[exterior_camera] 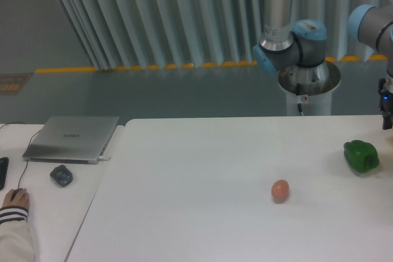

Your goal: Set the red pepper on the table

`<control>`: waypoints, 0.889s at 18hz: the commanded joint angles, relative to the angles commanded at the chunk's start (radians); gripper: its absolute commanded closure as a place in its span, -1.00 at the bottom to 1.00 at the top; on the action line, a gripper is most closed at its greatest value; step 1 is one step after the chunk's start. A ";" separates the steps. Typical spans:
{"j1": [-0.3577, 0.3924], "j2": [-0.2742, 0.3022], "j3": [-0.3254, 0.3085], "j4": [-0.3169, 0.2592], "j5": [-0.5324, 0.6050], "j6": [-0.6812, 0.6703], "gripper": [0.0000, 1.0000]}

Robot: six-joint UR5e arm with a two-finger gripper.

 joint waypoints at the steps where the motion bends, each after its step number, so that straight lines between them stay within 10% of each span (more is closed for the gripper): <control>1: 0.000 0.000 -0.002 0.000 0.000 0.000 -1.00; 16: 0.064 0.032 -0.034 -0.017 0.048 -0.162 -1.00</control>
